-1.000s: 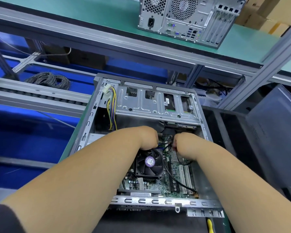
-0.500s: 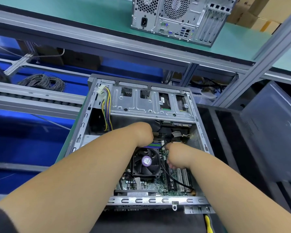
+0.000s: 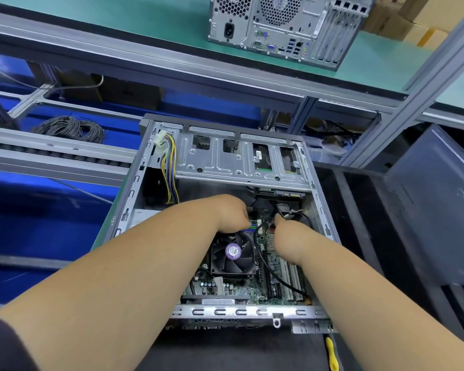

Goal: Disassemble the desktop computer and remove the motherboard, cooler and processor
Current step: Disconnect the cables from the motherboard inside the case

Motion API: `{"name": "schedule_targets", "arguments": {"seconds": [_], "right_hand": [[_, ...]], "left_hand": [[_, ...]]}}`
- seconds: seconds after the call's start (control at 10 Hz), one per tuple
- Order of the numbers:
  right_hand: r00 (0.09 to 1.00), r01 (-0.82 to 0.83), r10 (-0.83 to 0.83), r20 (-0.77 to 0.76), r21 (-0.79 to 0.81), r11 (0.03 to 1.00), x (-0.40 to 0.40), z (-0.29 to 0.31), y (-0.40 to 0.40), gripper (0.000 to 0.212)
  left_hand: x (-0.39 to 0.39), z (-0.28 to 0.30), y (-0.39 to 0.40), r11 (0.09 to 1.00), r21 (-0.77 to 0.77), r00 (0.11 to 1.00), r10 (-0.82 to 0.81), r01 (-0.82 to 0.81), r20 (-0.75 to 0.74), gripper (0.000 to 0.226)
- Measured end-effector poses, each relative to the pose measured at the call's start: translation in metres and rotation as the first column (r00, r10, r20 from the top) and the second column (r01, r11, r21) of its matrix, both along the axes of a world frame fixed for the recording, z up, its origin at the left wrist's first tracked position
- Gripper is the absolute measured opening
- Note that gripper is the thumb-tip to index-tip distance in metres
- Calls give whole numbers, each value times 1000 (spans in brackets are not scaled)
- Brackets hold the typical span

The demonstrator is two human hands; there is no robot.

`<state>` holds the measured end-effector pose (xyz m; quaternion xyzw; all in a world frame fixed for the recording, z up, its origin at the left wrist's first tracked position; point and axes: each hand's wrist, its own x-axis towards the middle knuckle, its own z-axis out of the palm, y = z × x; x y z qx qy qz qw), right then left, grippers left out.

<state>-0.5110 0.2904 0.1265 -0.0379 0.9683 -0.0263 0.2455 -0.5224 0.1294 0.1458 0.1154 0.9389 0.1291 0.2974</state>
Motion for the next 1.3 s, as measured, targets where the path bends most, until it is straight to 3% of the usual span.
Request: {"name": "schedule_targets", "arguments": {"seconds": [0.1,0.3,0.4,0.5,0.6,0.7,0.8,0.9,1.0,1.1,1.3], "right_hand": [[996,-18,17,86,13,1000,-4,2,3,39],[975,7,-8,224,5,1000,-6,13,2,34],[965,82,-59,257,-77,994,-3,25,-1,31],[960,38,-22,280,-51,998,0,29,1,27],[947,-154,107,303,134,979,9,39,-9,17],[929,-298,198,312,317,901,15,38,-17,23],[926,-333,219,309,387,860,14,28,-23,31],[948,-306,231,221,420,854,15,17,-24,56],[936,-350,346,64,283,893,13,11,-22,38],[883,-453,470,8,283,846,6,7,-20,35],[838,-482,535,108,606,633,-13,-7,-16,50]], "left_hand": [[4,-4,8,997,-46,998,-59,60,27,51],[0,-18,26,994,-43,992,92,-96,-89,40],[-1,-17,25,990,-19,990,140,-140,-28,37],[-5,-18,24,987,2,987,162,-162,11,36],[-8,-15,21,967,134,976,215,-218,40,29],[-6,-10,16,943,172,959,276,-284,69,26],[-3,-11,15,956,123,963,258,-267,78,26],[-4,-12,15,966,128,974,215,-224,76,28],[-5,-13,15,975,120,982,179,-185,61,31],[-6,-11,14,983,102,987,151,-156,50,29],[-6,-9,12,982,119,988,143,-148,49,31]]}}
